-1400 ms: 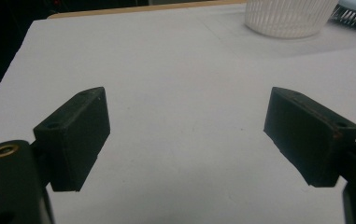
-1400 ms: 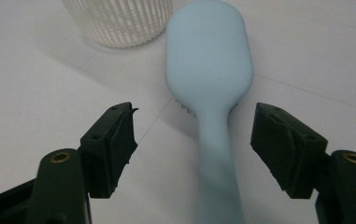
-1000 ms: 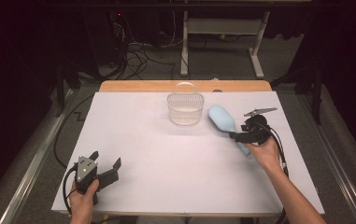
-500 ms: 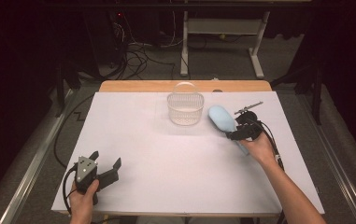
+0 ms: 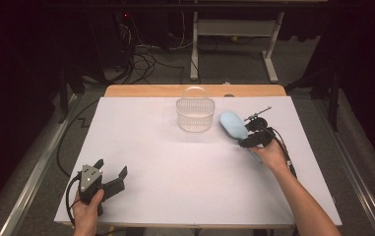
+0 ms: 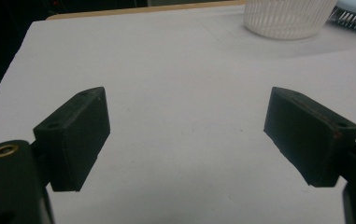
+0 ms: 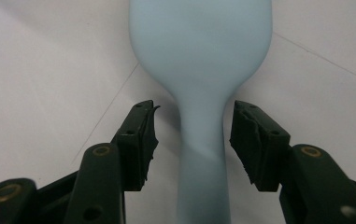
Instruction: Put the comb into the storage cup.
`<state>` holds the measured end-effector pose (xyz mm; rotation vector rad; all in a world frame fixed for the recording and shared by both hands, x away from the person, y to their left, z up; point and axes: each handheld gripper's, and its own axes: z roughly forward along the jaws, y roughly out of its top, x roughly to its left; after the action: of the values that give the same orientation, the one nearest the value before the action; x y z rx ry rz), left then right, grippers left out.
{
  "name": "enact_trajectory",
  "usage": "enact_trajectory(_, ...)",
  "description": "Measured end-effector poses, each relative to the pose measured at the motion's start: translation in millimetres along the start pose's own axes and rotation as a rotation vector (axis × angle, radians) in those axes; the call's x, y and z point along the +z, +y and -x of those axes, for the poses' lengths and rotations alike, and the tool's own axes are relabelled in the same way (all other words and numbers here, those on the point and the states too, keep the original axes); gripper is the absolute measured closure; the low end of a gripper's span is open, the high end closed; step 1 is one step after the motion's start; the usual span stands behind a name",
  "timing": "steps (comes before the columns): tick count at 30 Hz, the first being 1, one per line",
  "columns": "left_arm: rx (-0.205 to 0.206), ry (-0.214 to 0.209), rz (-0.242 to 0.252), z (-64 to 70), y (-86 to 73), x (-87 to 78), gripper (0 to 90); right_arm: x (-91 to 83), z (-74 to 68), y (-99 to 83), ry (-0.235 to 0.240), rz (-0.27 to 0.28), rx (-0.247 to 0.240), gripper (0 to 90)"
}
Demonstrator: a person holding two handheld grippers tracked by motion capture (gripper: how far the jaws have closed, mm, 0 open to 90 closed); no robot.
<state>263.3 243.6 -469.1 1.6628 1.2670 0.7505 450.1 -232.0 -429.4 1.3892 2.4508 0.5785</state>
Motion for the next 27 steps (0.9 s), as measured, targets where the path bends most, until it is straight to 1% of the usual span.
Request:
enact_trajectory(4, 0.001, 0.000, 0.000, -0.2, 0.0, -0.3, 15.2, 1.9, -2.9, 3.9, -0.013, -0.016, -0.015, 54.0)
enact_trajectory(5, 0.001, 0.000, 0.000, -0.2, 0.0, -0.3, 15.2, 2.1, -4.0, 4.8, -0.016, -0.027, -0.009, 54.2)
enact_trajectory(6, 0.000, 0.000, 0.000, -0.2, 0.0, -0.4, 15.2, 3.0, -3.8, 5.7, -0.020, -0.027, -0.019, 54.5)
enact_trajectory(13, 0.000, -0.001, 0.002, -0.1, 0.1, -0.4, 15.2, 8.1, -3.1, 7.8, -0.028, -0.058, -0.010, 57.3)
enact_trajectory(16, 0.000, -0.001, 0.002, -0.1, 0.1, -0.5, 15.2, 10.7, -2.0, 7.7, -0.026, -0.061, -0.012, 58.9)
enact_trajectory(17, -0.001, 0.000, 0.003, -0.1, 0.1, -0.5, 15.2, 11.5, -2.2, 7.7, -0.025, -0.063, -0.007, 59.6)
enact_trajectory(18, 0.000, 0.000, 0.002, -0.2, 0.1, -0.5, 15.2, 12.2, -3.1, 7.5, -0.025, -0.074, 0.009, 60.3)
enact_trajectory(19, 0.000, 0.000, 0.002, -0.1, 0.1, -0.5, 15.2, 13.4, -2.2, 7.4, -0.020, -0.073, -0.004, 61.4)
enact_trajectory(22, 0.002, -0.001, 0.000, 0.2, 0.1, -0.3, 15.2, 13.3, -1.3, 7.9, -0.013, -0.074, -0.002, 62.9)
enact_trajectory(26, 0.003, -0.002, 0.000, 0.4, 0.1, -0.3, 15.2, 12.9, 0.5, 8.2, -0.012, -0.079, 0.003, 68.7)
enact_trajectory(27, 0.004, -0.002, 0.001, 0.3, 0.1, -0.4, 15.2, 12.9, 1.2, 8.2, -0.012, -0.080, 0.001, 69.0)
